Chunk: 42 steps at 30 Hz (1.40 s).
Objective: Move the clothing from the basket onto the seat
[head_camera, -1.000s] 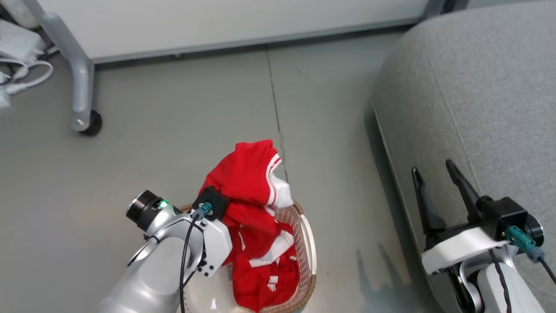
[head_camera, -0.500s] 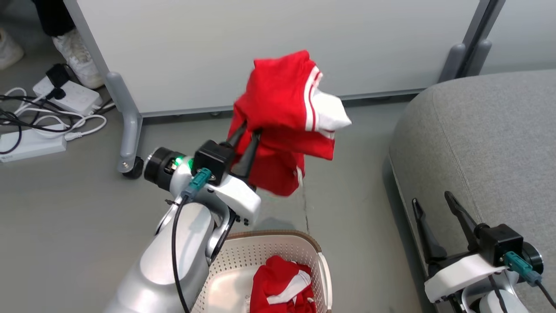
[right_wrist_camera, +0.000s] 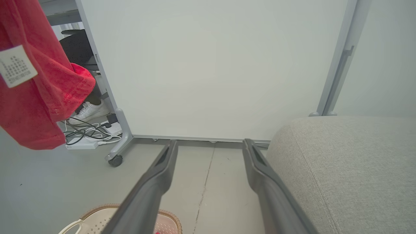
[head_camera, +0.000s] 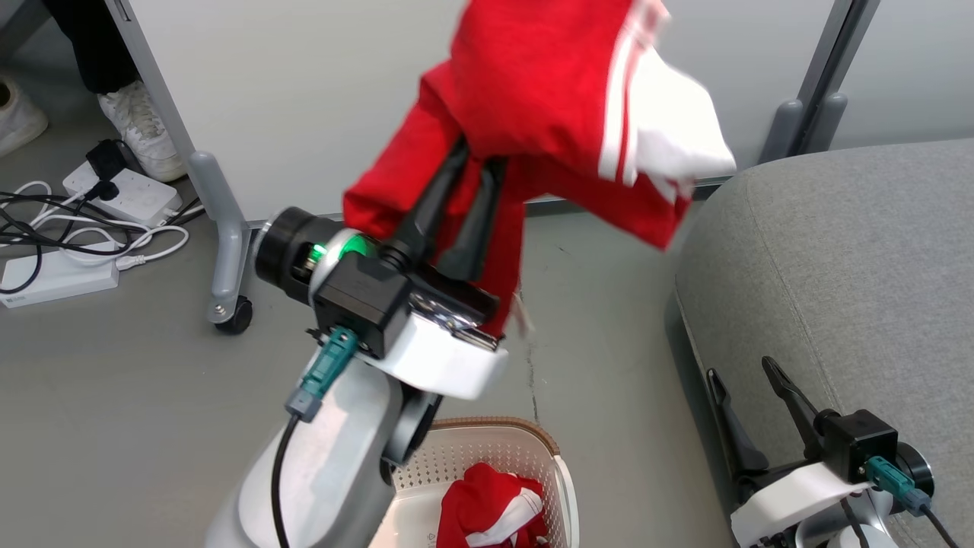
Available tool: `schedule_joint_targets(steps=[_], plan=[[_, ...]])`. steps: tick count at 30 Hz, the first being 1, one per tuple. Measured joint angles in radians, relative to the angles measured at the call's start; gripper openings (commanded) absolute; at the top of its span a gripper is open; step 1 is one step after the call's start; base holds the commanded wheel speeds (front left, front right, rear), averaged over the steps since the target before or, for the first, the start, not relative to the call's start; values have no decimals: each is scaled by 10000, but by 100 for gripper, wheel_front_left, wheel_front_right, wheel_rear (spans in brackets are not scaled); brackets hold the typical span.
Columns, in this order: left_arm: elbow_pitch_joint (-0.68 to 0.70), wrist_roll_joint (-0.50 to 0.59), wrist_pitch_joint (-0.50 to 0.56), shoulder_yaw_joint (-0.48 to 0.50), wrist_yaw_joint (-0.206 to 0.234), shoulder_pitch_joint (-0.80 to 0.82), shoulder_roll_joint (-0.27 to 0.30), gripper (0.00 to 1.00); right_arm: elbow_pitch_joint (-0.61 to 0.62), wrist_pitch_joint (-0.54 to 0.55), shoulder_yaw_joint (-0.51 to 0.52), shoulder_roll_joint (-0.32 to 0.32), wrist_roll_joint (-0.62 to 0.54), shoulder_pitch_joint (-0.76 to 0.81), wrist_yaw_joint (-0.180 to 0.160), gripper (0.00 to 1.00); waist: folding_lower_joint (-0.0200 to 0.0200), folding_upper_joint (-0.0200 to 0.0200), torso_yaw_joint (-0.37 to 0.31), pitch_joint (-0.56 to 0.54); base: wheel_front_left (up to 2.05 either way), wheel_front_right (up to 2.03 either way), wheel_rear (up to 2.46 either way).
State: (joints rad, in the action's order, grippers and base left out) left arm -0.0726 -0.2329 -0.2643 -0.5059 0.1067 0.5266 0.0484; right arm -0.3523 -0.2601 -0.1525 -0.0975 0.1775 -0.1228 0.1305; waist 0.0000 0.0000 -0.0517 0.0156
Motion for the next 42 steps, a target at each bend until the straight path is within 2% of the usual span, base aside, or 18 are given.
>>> schedule_joint_targets(steps=[11, 14, 30, 35, 42], plan=[[-96, -608, 0, -1183, -221, -311, 2, 0, 25, -2, -146, -15, 107, -11, 0, 100, 0, 0, -172, 32, 0, 0, 0], [-345, -777, 2, -1432, -591, -483, -8, 0, 82, 0, -205, -44, 155, -11, 0, 100, 0, 0, -230, 27, 0, 0, 0], [-531, -755, 2, -1360, -717, -510, 2, 0, 128, -2, -249, -140, 140, 5, 0, 100, 0, 0, -226, -20, 0, 0, 0], [-635, -654, 2, -1181, -738, -509, 2, 0, 932, -2, -1361, -825, -589, -65, 2, 100, 0, 0, -360, 57, 0, 0, 0], [-688, -545, 2, -988, -876, -505, 4, 0, 2874, -2, -2406, -1871, -90, 111, 2, 100, 0, 0, -483, 140, 0, 0, 0]])
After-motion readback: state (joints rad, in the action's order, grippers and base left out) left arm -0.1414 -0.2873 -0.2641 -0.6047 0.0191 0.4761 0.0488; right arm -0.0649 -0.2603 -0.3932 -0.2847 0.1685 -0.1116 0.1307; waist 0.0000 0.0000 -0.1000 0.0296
